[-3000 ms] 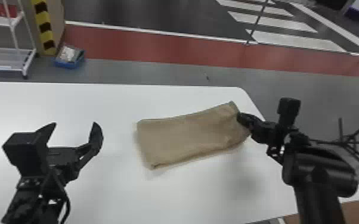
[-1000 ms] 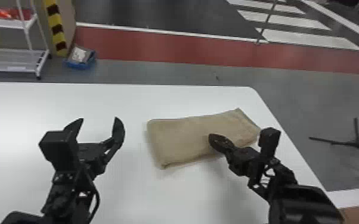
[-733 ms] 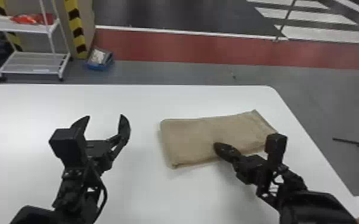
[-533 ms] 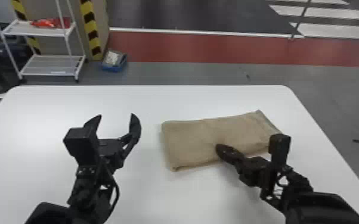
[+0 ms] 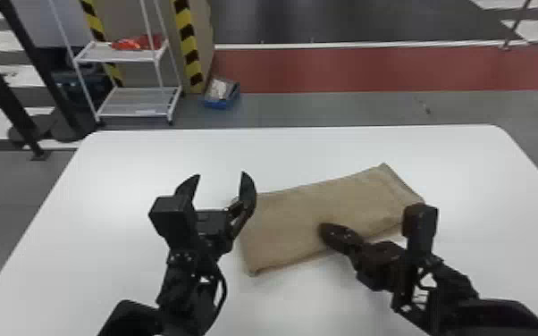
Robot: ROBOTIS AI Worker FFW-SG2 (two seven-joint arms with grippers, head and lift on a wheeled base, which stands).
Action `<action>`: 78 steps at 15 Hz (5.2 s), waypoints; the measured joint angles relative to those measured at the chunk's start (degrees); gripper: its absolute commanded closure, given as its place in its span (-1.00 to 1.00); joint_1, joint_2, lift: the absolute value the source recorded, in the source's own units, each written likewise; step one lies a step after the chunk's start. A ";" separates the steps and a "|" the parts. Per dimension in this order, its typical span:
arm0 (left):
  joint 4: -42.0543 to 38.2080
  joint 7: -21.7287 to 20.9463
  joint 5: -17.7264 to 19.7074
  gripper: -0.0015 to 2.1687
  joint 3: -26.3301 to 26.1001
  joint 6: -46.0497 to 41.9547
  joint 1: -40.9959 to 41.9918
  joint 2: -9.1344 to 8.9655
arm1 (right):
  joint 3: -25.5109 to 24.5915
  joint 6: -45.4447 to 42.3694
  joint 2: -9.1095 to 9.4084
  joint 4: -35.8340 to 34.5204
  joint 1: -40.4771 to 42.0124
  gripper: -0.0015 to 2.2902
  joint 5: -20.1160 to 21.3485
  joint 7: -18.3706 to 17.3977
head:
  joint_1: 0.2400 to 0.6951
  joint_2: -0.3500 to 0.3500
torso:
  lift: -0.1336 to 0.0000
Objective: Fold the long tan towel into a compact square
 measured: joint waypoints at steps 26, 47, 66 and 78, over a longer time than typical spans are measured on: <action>7.54 -6.21 -1.52 0.91 -6.25 14.01 -4.41 -0.16 | -21.43 18.18 -8.31 13.06 -21.48 -0.86 -6.63 2.92 | 1.00 -0.66 | -0.84; 13.02 -7.37 -0.89 0.91 -6.75 14.20 -8.48 -0.88 | -9.09 28.65 -7.98 21.07 -29.92 0.00 4.84 2.62 | 1.00 -0.48 | -0.84; -3.15 -12.66 0.32 0.91 -1.80 27.19 -3.75 1.18 | -5.38 57.85 -8.74 1.53 -35.72 0.24 -3.63 1.50 | 1.00 -0.26 | -0.84; 3.89 -14.43 0.13 0.91 -3.03 29.10 -6.33 1.62 | -0.05 60.15 -1.37 0.57 -35.48 0.24 -2.10 -0.63 | 1.00 -0.02 | -0.84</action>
